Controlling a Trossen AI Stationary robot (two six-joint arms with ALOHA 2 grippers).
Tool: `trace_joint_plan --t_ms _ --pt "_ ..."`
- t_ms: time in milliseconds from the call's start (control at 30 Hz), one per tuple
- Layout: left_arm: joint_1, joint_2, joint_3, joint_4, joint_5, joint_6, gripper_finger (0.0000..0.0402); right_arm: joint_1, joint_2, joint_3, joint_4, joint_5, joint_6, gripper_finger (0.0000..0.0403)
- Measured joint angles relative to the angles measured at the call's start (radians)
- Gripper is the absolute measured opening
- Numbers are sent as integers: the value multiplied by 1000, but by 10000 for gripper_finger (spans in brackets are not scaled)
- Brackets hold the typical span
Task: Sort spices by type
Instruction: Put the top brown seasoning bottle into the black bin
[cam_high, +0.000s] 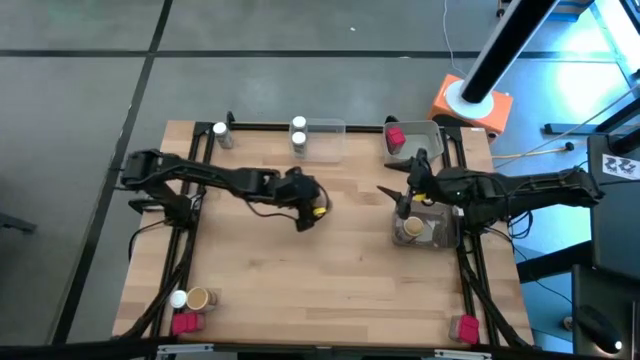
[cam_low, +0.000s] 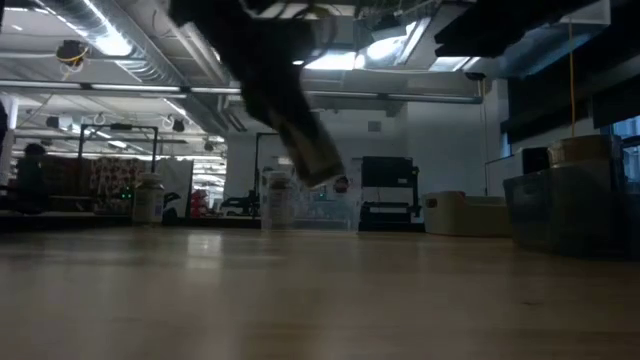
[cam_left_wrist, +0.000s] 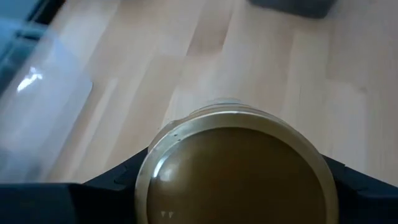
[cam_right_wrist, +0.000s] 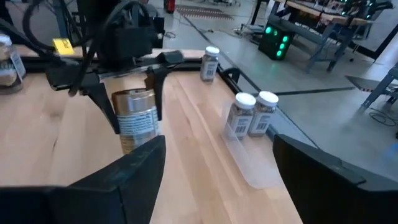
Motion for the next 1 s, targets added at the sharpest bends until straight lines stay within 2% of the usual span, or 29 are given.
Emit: trace_joint_plan --t_ms 267,367,533,733,867,1000 --pt "11 174 232 8 0 118 269 0 -33 0 16 0 -26 296" --pt "15 226 307 10 1 152 269 0 -52 0 17 32 -43 296" --pt "22 298 379 102 8 191 269 0 -82 0 27 81 -47 296" --pt "34 366 437 178 89 206 269 0 -96 0 20 77 -47 296" --pt "35 394 463 99 109 205 269 0 -85 1 -7 31 -46 296" --pt "25 397 462 -42 108 197 269 0 -54 1 -54 -69 -40 296"
